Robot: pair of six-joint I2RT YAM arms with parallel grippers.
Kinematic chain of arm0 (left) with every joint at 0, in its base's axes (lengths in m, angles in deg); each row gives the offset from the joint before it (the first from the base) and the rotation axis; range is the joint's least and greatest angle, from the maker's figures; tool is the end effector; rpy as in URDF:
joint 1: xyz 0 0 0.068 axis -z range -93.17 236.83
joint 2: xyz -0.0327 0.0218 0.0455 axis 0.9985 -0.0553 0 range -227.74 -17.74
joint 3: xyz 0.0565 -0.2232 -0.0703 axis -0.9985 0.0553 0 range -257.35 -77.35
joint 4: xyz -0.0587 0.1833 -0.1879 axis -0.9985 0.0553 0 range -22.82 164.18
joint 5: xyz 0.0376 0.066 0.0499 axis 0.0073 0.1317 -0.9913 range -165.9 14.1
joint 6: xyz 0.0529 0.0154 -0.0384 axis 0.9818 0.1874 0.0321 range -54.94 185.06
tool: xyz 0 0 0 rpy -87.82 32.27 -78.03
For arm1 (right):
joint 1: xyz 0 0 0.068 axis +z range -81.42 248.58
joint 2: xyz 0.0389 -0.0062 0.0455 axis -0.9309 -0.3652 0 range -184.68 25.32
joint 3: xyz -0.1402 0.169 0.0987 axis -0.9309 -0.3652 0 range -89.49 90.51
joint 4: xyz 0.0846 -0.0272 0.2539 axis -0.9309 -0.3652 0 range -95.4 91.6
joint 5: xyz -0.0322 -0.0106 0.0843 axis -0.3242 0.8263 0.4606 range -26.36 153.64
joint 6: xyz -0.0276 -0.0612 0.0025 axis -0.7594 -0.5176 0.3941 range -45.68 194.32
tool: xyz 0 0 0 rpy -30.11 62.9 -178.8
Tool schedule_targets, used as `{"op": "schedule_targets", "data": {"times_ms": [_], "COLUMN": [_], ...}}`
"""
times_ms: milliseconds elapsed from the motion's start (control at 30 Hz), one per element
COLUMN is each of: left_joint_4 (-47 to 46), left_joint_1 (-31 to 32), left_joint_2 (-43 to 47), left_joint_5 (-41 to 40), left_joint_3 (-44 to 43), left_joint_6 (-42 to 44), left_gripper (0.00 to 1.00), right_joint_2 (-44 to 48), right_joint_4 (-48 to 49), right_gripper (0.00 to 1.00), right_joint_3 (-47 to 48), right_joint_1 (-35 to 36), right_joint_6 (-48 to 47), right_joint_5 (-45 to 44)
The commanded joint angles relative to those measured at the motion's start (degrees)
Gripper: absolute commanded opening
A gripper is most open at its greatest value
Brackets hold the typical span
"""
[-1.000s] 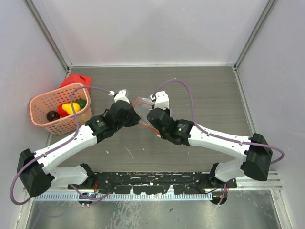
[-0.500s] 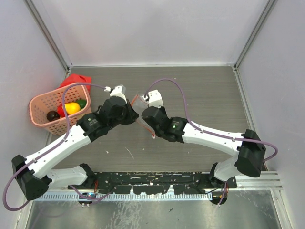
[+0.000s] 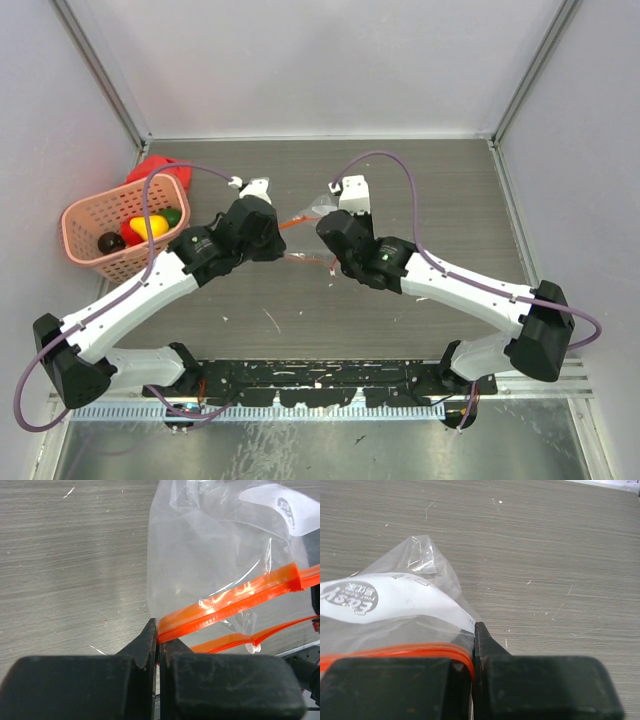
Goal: Place the food in the zip-top bag and seal the zipper
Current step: Open the zipper of the food storage bag.
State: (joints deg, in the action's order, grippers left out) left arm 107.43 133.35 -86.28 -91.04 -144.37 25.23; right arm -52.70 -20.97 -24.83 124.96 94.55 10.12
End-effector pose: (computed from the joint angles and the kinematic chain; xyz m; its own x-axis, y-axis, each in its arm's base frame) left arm 0.2055 -0.1964 0.2978 -0.7148 -0.1449 -0.6842 0.1414 0.9281 -0.3443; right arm 0.2118 0.2409 0.2771 -0.3514 -0.1571 -0.9230 -0.0140 0.9866 -0.1626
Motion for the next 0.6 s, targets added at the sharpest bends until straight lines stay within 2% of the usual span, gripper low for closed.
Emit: {"op": "schedule_targets", "data": {"times_ms": [0,33,133,300,400,567], "left_joint_4": [1.82,0.99,-2.51,-7.77,-12.40,-19.11], "left_joint_1": [-0.16,-0.12,-0.19,-0.09,-0.05,-0.08], "left_joint_2": [-0.72,-0.99,-1.61,-1.75,-0.81,-1.04], "left_joint_5": [-2.37,-1.39,2.19,4.89,6.22,8.34], "left_joint_3": [-3.71,-3.66,-3.11,-1.59,1.47,5.17], "left_joint_6": [2.99,2.96,2.08,-1.06,-3.98,-7.58], "left_gripper": [0.00,0.01,0.21,0.36,0.41,0.42], "right_joint_2": [2.68,2.65,2.00,1.14,0.94,0.72], "right_joint_4": [1.66,2.52,4.48,6.97,8.30,9.47], "right_gripper": [0.03,0.03,0.03,0.00,0.00,0.00], "right_joint_3": [-0.53,-0.70,-0.95,-1.10,-1.64,-2.05], "right_joint_1": [-0.59,-0.57,-0.61,-0.53,-0.55,-0.41], "right_joint_6": [2.71,2.97,4.62,8.51,10.92,13.36], "right_joint_5": [1.01,2.39,5.36,6.75,6.77,7.47]}}
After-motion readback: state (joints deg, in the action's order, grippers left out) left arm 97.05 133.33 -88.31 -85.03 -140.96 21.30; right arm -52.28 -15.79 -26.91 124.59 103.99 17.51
